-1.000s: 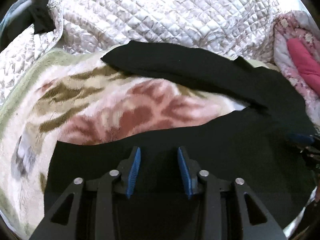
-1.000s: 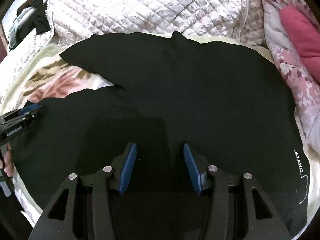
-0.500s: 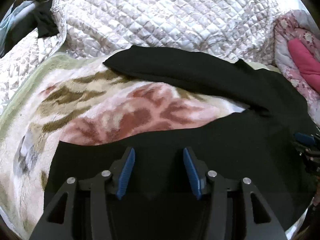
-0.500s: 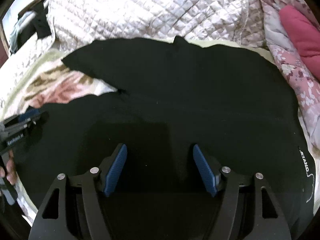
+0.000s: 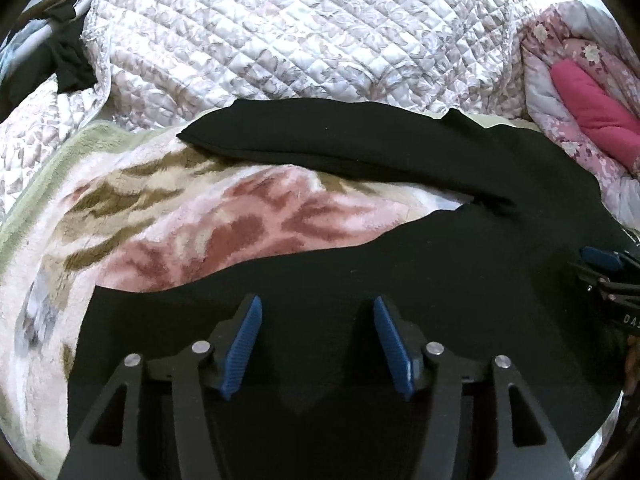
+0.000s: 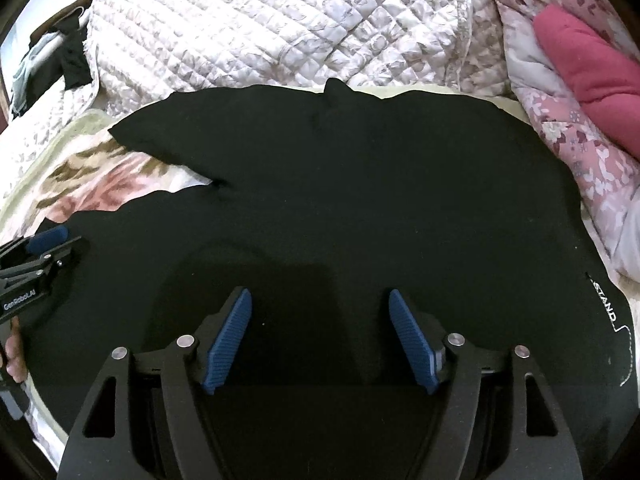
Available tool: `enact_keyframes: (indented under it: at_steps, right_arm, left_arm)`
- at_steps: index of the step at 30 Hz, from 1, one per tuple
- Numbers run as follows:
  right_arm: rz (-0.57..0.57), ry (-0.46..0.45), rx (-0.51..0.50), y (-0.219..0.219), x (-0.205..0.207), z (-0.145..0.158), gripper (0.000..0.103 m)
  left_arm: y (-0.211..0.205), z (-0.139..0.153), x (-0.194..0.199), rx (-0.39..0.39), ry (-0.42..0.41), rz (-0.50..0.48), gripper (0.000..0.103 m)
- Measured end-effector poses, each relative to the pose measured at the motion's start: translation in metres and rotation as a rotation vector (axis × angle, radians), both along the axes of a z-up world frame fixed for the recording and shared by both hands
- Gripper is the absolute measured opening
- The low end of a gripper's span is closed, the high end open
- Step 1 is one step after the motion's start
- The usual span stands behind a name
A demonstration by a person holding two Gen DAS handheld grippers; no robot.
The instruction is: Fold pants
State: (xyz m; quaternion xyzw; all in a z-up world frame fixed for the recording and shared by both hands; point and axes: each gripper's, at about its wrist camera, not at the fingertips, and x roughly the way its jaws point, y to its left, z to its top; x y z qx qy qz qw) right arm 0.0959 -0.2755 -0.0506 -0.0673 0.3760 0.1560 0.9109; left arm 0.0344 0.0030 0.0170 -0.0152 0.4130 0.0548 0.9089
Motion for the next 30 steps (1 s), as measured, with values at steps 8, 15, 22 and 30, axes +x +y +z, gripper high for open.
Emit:
enact_keyframes:
  at_steps: [8,15,22,30]
  right_arm:
    - [-0.002,-0.020,0.006,0.000,-0.001,-0.001,0.072]
    - [0.002,0.017,0.005,-0.002,-0.001,0.005,0.072]
    - [0.031,0.047,0.043,-0.011,0.007,0.031,0.072]
    - [0.059,0.015,0.062,-0.027,0.066,0.058,0.072]
  left_arm:
    - [-0.005,-0.004,-0.002,0.038,-0.030,-0.006,0.062]
    - [-0.001,-0.001,-0.002,0.008,-0.031,-0.003,0.062]
    - [0.004,0.012,0.008,-0.070,0.019,-0.015,0.062]
    - [0.005,0.053,0.068,-0.066,-0.040,-0.085,0.062]
